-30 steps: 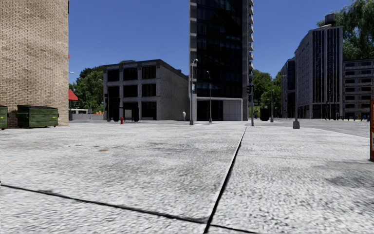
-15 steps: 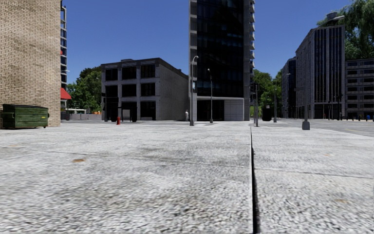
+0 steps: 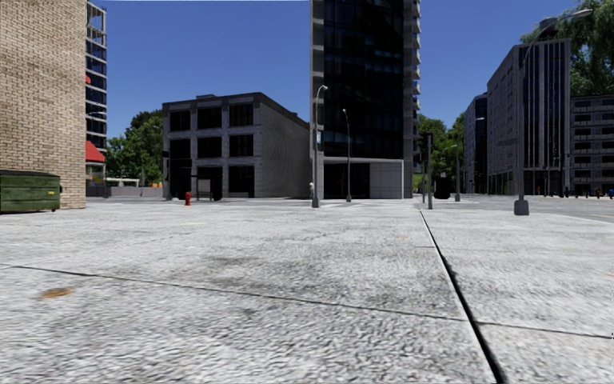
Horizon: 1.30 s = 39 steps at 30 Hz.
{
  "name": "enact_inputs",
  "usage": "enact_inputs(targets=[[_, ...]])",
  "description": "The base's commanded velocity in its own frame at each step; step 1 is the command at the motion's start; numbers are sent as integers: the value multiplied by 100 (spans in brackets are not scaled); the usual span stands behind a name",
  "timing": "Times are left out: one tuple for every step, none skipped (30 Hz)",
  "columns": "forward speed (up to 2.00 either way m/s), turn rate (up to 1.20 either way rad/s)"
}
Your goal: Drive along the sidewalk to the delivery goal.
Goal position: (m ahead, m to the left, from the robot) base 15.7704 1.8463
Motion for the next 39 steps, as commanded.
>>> enact_inputs(targets=[[200, 0], [200, 0], [200, 0], [200, 0], [200, 0], [200, 0], [200, 0], [200, 0], [200, 0], [200, 0], [200, 0], [200, 0], [200, 0], [200, 0], [200, 0], [200, 0], [200, 0], [200, 0], [200, 0], [200, 0], [200, 0], [200, 0], [200, 0], [200, 0], [200, 0], [200, 0], [200, 0], [200, 0], [200, 0], [200, 0], [200, 0], [200, 0], [200, 0], [200, 0], [200, 0], [200, 0], [200, 0], [200, 0], [200, 0]])
